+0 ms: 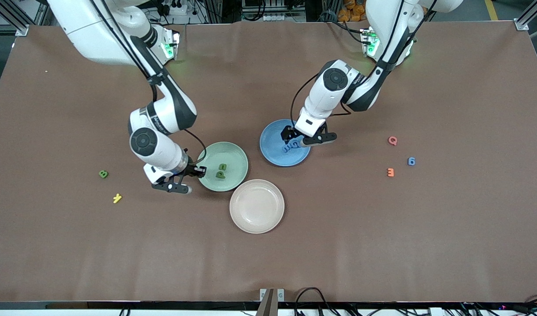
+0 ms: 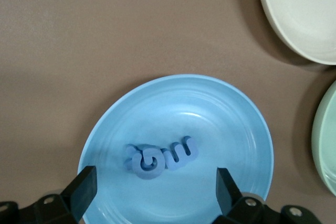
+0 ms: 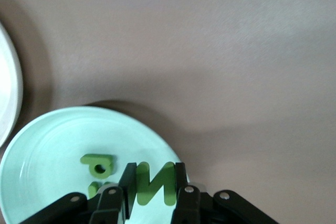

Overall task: Sort letters by color into matching plates
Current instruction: 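Release the G on the blue plate while the right carries N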

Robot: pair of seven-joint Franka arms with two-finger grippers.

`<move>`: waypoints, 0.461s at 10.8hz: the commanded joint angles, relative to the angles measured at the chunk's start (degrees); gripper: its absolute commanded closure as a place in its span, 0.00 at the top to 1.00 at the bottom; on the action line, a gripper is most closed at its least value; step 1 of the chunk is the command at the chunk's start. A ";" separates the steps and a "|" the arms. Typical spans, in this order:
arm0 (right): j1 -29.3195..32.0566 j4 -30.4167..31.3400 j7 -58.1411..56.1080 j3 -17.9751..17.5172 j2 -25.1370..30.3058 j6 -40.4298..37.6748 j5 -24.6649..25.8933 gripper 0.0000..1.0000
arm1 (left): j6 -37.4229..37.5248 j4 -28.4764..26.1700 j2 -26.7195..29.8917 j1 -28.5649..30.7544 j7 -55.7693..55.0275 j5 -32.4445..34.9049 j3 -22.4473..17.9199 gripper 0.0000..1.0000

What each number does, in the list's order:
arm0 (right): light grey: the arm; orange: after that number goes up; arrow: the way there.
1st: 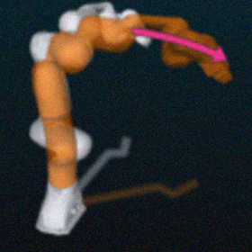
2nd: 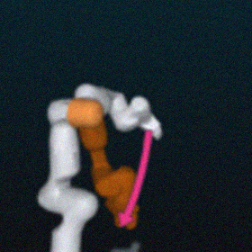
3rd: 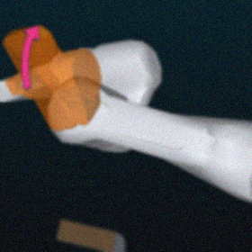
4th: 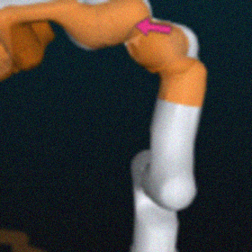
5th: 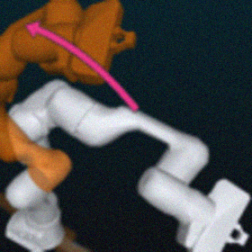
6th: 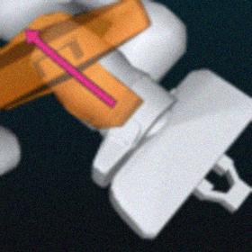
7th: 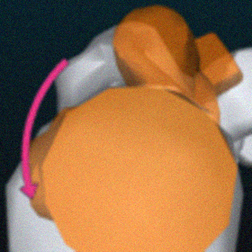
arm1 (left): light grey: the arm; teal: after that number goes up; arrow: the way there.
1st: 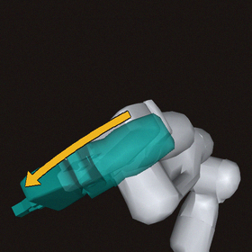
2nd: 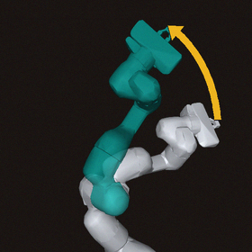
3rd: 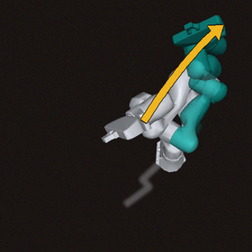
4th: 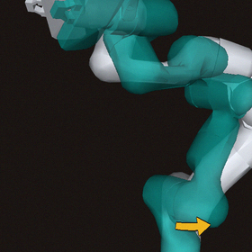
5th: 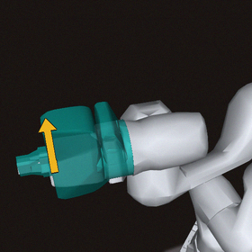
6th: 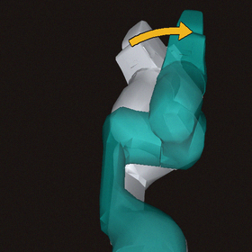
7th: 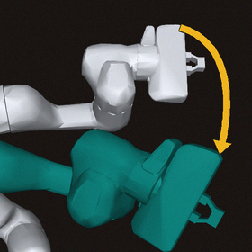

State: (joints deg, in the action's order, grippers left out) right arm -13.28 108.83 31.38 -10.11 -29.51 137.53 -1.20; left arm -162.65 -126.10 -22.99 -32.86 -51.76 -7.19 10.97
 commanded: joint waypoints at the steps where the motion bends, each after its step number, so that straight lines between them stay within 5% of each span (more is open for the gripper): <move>1: -3.23 0.06 3.33 0.44 -0.55 0.29 -0.82 0.25 | 1.02 0.59 1.02 0.69 0.43 -0.73 0.10 1.00; 4: -5.09 0.06 5.44 0.35 -0.90 0.29 -0.82 0.27 | 4.43 -0.02 3.30 6.30 7.35 -0.37 1.50 1.00; 5: -5.09 0.06 5.45 0.35 -0.90 0.29 -0.82 0.38 | 6.62 -0.03 4.00 8.50 10.16 -0.37 2.12 1.00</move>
State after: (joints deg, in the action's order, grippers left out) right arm -17.70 108.85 35.64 -10.08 -30.50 137.61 -1.20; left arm -160.67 -125.62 -21.90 -29.45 -47.58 -7.19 11.16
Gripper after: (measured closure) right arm 0.665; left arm 0.000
